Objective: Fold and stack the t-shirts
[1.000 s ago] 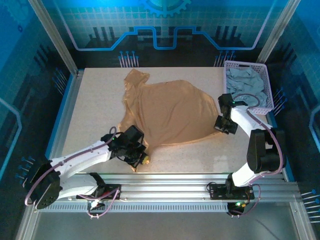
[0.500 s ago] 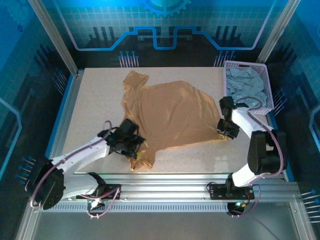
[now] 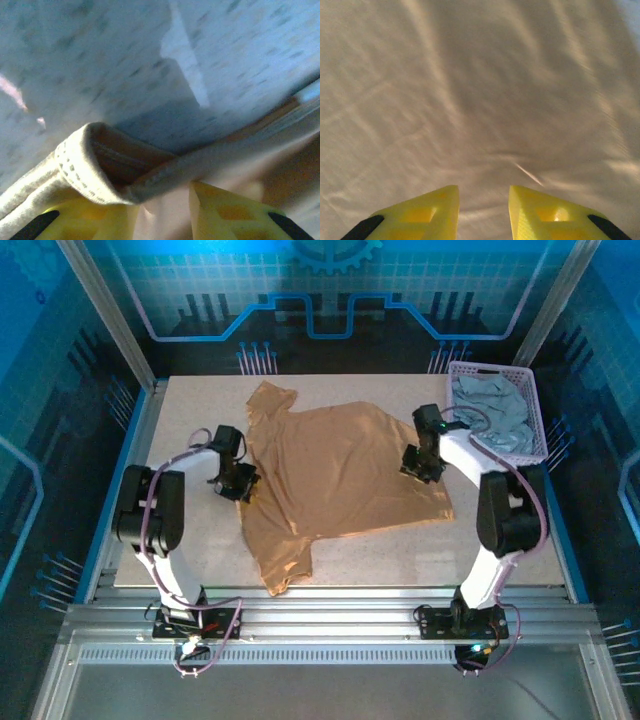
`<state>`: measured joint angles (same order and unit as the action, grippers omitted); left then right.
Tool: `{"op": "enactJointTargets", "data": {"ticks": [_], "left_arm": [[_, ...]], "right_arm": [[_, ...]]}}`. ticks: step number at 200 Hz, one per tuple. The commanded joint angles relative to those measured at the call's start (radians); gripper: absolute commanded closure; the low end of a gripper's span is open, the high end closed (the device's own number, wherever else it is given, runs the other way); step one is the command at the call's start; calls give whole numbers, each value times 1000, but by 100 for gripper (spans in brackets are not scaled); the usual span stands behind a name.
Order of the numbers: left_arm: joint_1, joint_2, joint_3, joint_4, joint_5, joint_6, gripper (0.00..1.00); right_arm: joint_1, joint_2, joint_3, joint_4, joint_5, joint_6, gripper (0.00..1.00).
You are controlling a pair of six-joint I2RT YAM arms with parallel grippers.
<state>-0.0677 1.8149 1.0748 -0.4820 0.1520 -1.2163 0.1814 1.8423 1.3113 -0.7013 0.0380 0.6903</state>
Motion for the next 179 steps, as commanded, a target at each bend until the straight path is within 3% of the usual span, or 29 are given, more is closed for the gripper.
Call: {"op": "enactJointTargets", "data": {"ticks": [1,21,47,81,102,126,150,179], "left_arm": [[99,76,31,-54,-65,120,69],[195,131,92,-99,-79,209,70],[285,150,160,-155,-83,287,69],[283,80,231,-239,-128,355,52],[191,0,282,-296,-200,386,47],[34,-43,321,-279,-184,318,51],[-128,20,382,-158,-97,224,59],[-255,202,526,-32,44,145,71]], "right_arm": [[40,147,114,-38,-89,-3,68],[103,231,170,-93,-143,34,69],[213,229,120,-104,-221,135,69],[275,126,84,-93,-229,177,67],[225,68,127,-99,-159,131,63],[133,113,232,-96,-111,45,63],[62,234,363,-76,-87,-65,64],[11,399,540,-89,-165,-166,64]]}}
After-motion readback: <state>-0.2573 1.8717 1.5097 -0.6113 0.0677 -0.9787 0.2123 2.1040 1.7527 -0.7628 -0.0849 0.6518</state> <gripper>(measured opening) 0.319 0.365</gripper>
